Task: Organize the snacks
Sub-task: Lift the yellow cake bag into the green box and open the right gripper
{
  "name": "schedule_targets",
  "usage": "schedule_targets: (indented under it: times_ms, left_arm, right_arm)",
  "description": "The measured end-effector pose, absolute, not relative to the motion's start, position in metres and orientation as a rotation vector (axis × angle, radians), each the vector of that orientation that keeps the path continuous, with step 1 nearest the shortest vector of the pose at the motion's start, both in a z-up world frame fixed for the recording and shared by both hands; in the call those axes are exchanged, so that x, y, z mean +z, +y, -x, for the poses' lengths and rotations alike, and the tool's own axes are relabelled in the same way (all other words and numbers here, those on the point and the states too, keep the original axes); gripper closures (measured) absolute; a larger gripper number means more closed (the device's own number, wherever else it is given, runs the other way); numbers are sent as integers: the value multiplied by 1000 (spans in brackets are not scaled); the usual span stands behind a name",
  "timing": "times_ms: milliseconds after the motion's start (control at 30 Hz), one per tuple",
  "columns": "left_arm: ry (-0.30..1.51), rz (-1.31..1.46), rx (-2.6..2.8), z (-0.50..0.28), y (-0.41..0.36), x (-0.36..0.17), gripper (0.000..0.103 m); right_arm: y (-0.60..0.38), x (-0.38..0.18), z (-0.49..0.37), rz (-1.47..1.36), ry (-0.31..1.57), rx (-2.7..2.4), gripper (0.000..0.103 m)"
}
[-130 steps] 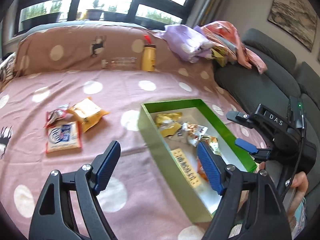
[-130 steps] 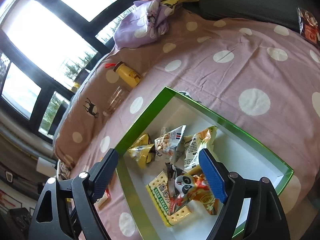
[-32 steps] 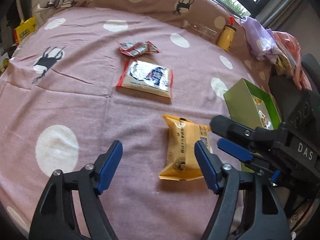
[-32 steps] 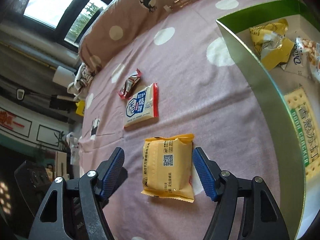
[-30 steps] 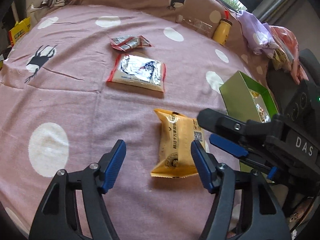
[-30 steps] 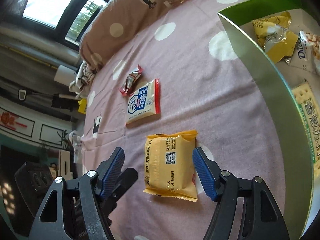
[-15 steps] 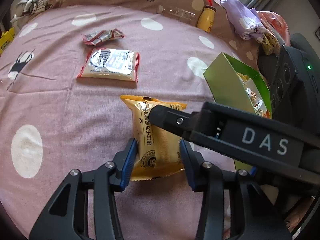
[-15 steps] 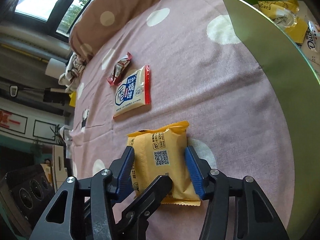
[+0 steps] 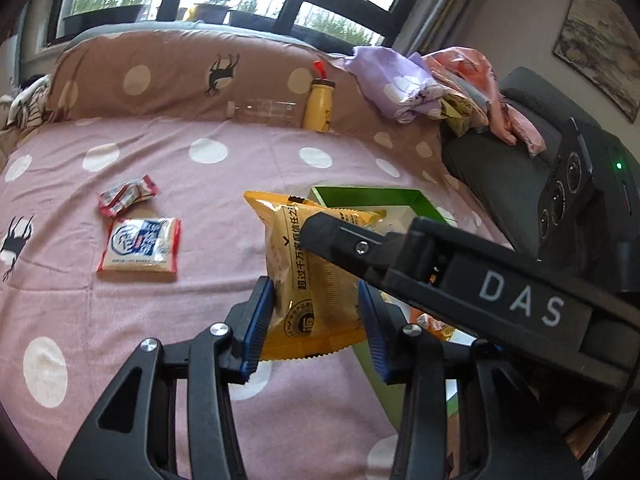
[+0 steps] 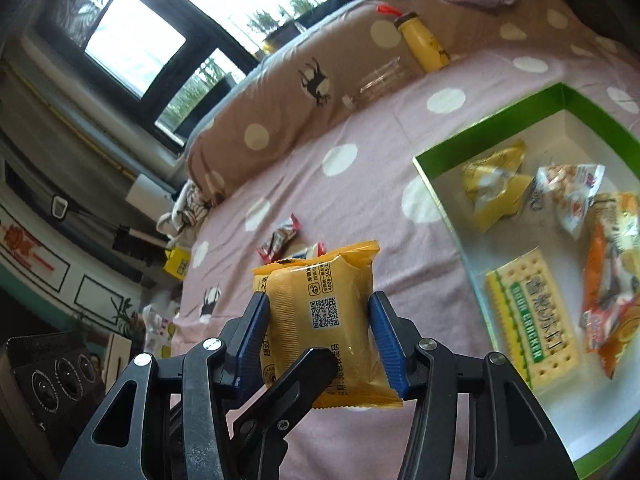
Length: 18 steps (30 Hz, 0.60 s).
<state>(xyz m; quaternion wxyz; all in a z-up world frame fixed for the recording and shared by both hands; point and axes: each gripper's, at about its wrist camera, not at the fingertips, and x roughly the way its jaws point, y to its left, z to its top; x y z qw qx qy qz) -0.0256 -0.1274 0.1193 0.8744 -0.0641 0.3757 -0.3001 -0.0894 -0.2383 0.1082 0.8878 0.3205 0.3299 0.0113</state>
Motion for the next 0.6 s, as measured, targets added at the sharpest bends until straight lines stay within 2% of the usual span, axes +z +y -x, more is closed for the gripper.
schedule_targets:
  times_ms: [267,600]
  left_arm:
    - [799,24,-815,13,-185,125,61]
    - [929,68,-907,-3,-221,93,61]
  right_arm:
    - [-290,120,123,-740,550,-143,48]
    - [-328,98,128,-823,612,-290,48]
